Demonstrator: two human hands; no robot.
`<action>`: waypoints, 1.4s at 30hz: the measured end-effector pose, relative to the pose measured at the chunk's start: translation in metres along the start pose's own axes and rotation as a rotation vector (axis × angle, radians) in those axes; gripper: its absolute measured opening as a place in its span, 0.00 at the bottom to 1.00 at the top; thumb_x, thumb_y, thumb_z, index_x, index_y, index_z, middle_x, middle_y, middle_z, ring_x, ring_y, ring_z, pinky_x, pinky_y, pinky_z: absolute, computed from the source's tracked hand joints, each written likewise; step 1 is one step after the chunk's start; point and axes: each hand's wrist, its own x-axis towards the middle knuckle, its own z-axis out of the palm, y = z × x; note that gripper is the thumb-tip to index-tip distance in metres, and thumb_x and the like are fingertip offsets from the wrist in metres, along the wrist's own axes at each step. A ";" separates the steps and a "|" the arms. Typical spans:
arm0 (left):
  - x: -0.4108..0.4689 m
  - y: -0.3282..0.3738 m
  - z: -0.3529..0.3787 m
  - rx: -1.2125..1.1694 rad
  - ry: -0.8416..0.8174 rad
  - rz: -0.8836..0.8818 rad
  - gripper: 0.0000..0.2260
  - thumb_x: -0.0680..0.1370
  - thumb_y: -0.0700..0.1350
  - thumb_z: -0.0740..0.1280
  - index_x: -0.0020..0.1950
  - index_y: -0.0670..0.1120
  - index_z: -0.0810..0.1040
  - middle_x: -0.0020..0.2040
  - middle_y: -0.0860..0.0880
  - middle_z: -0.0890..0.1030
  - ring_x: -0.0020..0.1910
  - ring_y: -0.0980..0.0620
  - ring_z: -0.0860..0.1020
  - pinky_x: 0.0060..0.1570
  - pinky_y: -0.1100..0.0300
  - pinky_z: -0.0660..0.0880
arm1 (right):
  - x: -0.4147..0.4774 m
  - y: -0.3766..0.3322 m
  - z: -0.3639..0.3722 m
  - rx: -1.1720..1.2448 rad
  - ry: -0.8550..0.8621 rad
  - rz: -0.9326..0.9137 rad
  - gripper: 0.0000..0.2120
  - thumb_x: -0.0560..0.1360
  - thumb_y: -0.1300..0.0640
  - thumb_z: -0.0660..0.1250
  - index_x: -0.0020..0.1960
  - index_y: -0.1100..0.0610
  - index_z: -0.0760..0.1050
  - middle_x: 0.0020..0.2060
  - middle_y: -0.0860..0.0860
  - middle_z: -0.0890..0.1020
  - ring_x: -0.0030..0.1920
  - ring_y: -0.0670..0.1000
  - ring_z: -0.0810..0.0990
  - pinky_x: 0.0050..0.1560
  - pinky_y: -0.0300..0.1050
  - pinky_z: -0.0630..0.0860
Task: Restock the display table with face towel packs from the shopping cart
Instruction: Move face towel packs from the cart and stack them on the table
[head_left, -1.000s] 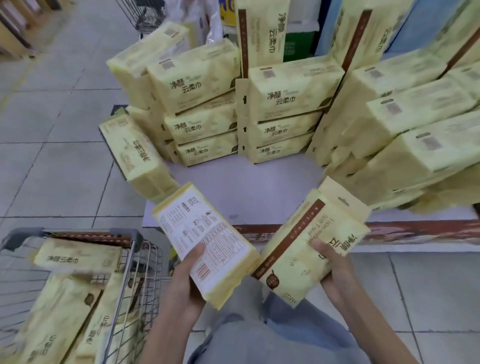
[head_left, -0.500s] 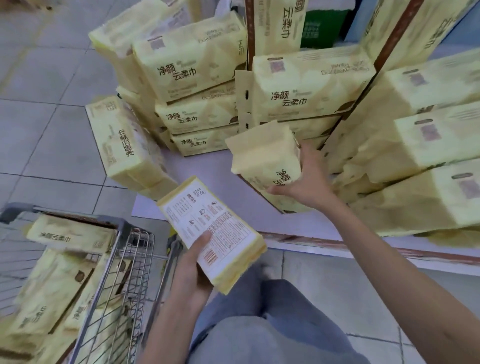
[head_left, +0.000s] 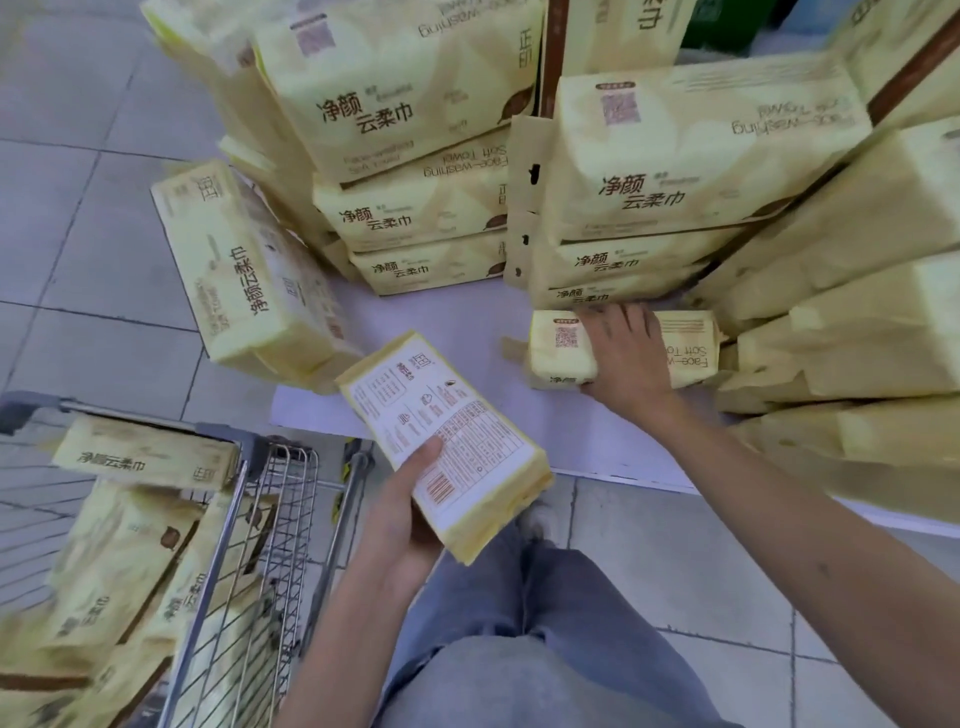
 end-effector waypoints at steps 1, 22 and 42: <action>0.002 0.001 0.001 0.004 0.001 -0.003 0.14 0.70 0.43 0.66 0.56 0.46 0.77 0.49 0.43 0.85 0.45 0.46 0.84 0.47 0.48 0.78 | -0.002 0.000 0.000 0.013 -0.007 0.017 0.50 0.47 0.50 0.82 0.67 0.56 0.68 0.55 0.59 0.75 0.58 0.60 0.66 0.64 0.59 0.63; 0.012 0.003 0.007 0.076 -0.027 -0.074 0.19 0.70 0.44 0.67 0.61 0.46 0.76 0.55 0.43 0.83 0.51 0.45 0.83 0.49 0.48 0.77 | 0.009 -0.019 -0.005 1.952 -0.004 1.266 0.28 0.74 0.50 0.69 0.71 0.54 0.63 0.62 0.53 0.76 0.58 0.56 0.75 0.49 0.55 0.75; -0.013 0.000 0.034 0.045 0.009 -0.092 0.17 0.74 0.45 0.68 0.63 0.46 0.76 0.53 0.43 0.84 0.54 0.44 0.81 0.48 0.48 0.77 | -0.050 -0.036 -0.065 1.816 0.041 0.982 0.33 0.73 0.46 0.69 0.73 0.51 0.58 0.67 0.53 0.70 0.61 0.54 0.72 0.59 0.49 0.70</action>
